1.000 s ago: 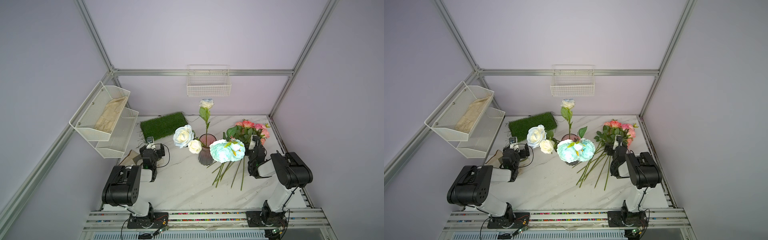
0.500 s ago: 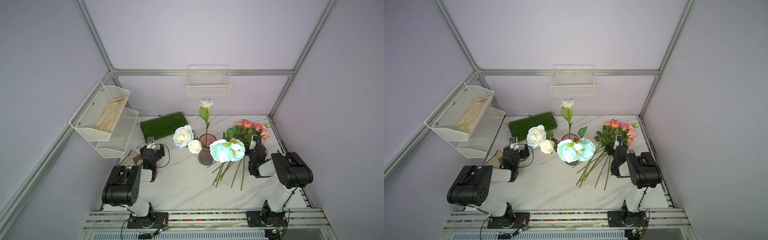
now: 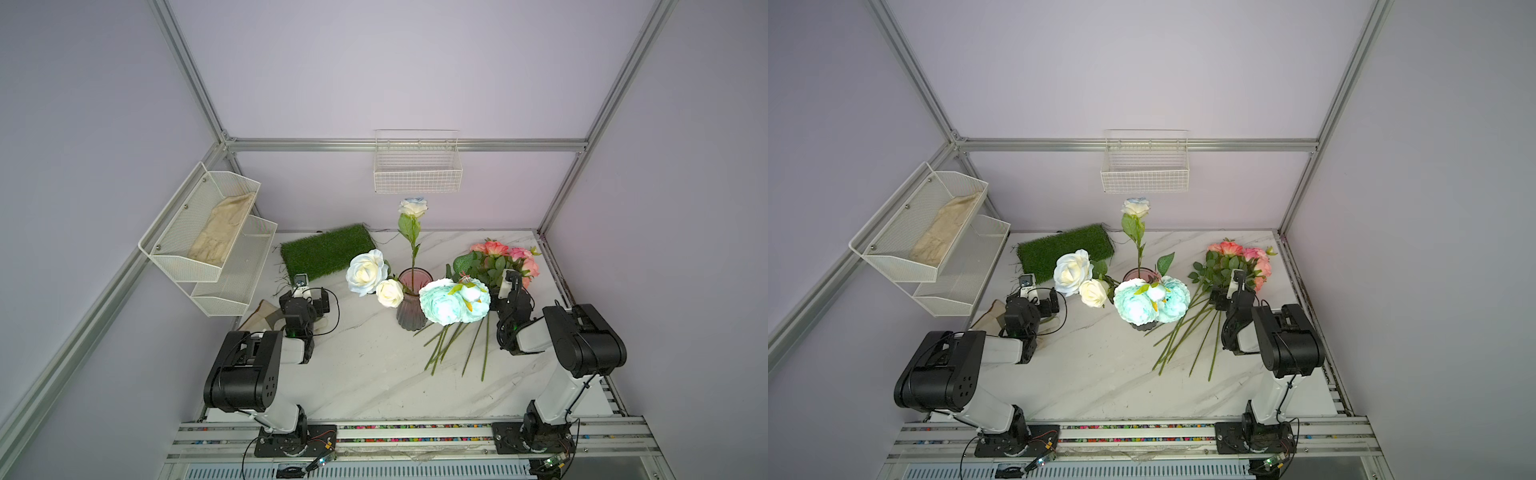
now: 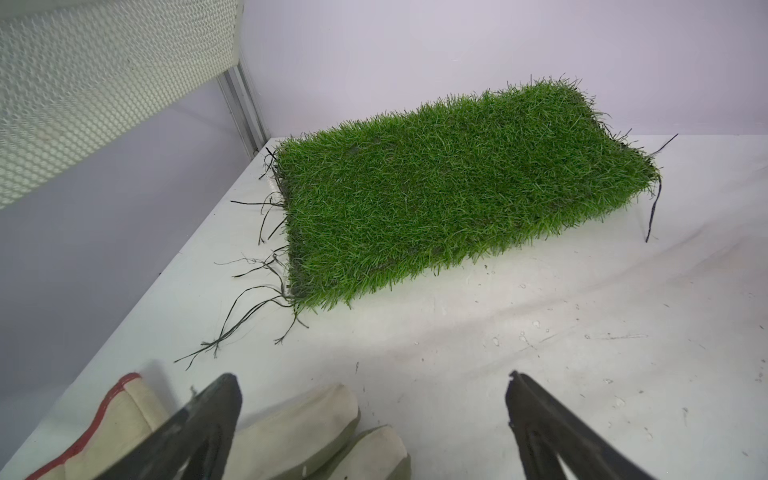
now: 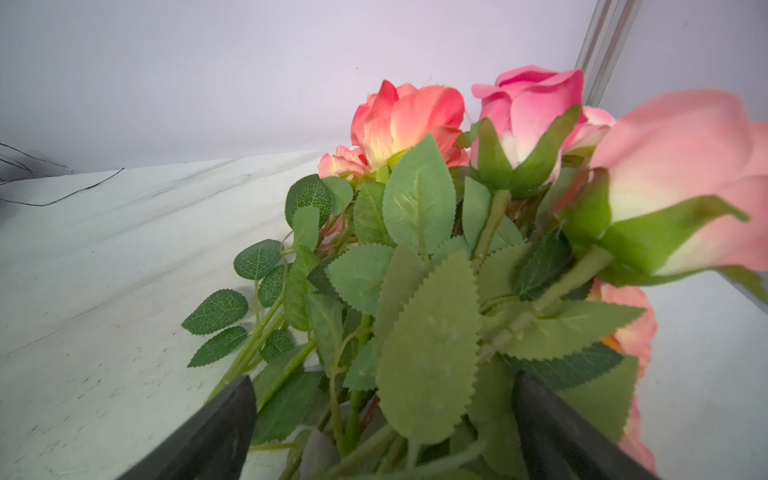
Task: Pick out pink flowers from the vase
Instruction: Reset both arms
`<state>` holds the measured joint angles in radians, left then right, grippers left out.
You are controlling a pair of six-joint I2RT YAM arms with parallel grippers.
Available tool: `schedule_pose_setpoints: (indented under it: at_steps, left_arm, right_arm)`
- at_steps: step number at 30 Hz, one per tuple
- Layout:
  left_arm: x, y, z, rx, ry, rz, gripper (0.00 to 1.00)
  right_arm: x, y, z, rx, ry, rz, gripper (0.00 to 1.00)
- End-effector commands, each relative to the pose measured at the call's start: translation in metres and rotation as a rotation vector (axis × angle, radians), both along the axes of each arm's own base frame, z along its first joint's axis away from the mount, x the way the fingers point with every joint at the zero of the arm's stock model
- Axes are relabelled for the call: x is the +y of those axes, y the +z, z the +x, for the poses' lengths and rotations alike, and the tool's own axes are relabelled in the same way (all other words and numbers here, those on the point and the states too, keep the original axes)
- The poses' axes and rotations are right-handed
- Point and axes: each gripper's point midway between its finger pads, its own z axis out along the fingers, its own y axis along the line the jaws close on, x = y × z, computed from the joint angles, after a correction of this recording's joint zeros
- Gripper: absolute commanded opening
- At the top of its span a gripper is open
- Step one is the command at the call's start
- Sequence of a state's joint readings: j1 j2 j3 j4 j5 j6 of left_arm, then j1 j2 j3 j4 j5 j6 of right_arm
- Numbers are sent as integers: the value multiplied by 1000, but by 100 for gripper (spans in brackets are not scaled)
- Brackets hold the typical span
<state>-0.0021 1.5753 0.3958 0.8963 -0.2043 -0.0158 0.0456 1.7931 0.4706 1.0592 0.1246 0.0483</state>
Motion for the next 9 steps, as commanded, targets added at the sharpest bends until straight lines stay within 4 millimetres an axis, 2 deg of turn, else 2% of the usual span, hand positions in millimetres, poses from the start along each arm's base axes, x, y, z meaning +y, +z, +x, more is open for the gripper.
schedule_pose_setpoints:
  at_steps: [1,9]
  left_arm:
    - [0,5,2,-24,-4,-6,100]
    - [1,4,1,-22,-2,-6,100]
  right_arm:
    - [1,9,5,-15,6,15,97]
    - [3,14,1,-41,6,-28,97]
